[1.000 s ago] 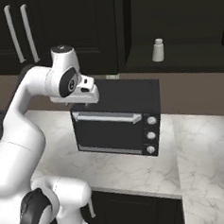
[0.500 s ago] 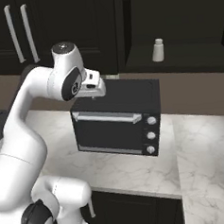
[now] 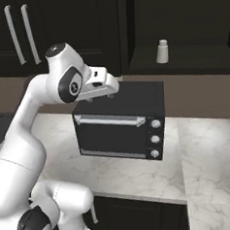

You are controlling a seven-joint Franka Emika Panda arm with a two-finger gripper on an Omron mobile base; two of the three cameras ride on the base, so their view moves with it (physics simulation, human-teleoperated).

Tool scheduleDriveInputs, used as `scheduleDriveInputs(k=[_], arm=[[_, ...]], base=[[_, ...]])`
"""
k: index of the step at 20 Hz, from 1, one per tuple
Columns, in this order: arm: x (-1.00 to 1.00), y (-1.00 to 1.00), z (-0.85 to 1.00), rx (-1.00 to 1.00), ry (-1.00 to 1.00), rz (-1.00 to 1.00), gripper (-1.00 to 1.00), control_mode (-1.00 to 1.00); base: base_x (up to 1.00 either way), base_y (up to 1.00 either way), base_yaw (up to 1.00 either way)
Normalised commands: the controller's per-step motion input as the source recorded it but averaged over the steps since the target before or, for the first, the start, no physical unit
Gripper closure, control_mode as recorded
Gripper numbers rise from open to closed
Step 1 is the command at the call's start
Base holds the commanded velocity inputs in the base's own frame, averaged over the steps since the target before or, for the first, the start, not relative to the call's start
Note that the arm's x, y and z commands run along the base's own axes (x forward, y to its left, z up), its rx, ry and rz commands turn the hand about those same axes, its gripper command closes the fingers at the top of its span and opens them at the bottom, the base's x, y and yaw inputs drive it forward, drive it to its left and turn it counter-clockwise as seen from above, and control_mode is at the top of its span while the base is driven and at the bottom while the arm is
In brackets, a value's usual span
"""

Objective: Retrieve the shaker from the cabinet and place it next the steak on a plate on the dining table.

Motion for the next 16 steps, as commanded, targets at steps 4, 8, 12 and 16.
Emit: scheduleDriveInputs(k=[4,8,12,16], arm=[[-0.01,-0.69,0.01,-0.08,-0.08,-0.33,-1.0,-1.0],[-0.17,-0.57,0.18,0.04,-0.14,-0.25,-1.0,-1.0],[-0.23,-0.47,0.41,0.18,-0.2,-0.11,-1.0,-1.0],[-0.28,-0.55,0.51,0.22,-0.17,-0.01,-1.0,-1.0]], base=[[0.0,0.0,0.0],[0.0,0.0,0.0],[0.0,0.0,0.0],[0.0,0.0,0.0]])
